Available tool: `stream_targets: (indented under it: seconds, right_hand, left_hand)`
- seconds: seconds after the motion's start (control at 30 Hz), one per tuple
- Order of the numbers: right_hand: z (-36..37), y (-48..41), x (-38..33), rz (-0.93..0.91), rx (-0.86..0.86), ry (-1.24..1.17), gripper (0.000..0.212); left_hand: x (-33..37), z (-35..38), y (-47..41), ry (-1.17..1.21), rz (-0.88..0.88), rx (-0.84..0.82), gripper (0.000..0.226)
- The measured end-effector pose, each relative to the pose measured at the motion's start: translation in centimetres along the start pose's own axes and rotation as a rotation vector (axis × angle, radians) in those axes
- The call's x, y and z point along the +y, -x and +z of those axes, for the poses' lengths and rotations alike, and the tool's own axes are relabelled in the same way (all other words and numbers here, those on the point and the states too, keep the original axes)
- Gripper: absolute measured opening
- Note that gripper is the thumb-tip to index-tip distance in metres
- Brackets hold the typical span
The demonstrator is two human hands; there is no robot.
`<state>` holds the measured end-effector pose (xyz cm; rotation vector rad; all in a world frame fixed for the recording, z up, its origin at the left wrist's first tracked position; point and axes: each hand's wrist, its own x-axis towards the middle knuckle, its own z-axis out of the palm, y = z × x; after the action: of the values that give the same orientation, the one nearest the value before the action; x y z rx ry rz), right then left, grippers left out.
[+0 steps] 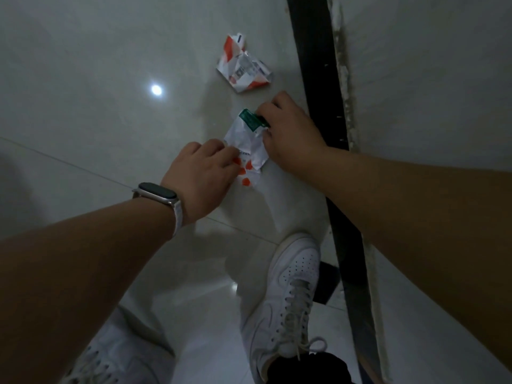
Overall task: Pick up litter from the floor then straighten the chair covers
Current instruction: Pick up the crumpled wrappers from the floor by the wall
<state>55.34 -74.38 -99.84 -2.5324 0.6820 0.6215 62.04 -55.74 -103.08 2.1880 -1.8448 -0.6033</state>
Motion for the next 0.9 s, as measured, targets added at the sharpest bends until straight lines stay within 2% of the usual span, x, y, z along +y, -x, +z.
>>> stream_targets:
  seconds: [0.1, 0.23, 0.4, 0.77, 0.9]
  right_hand:
    - [-0.1, 0.5, 0.1, 0.025, -0.008, -0.019, 0.023]
    - [-0.9, 1.8, 0.0, 0.076, 0.022, -0.073, 0.016]
    - [-2.2, 3.9, -0.3, 0.145, 0.049, -0.133, 0.014]
    - [-1.8, 4.7, -0.1, 0.238, 0.116, -0.278, 0.015]
    - [-2.1, 4.4, -0.2, 0.286, 0.137, -0.317, 0.018]
  left_hand:
    - [0.0, 0.2, 0.1, 0.043, -0.021, 0.053, 0.004]
    - [0.8, -0.7, 1.2, 0.174, -0.088, 0.106, 0.019]
    - [1.8, -3.4, 2.2, 0.233, -0.188, 0.146, 0.014]
    - [-3.8, -4.8, -8.5, 0.108, -0.278, 0.152, 0.055]
    - [-4.4, -4.6, -10.6, 0.036, -0.255, 0.11, 0.056]
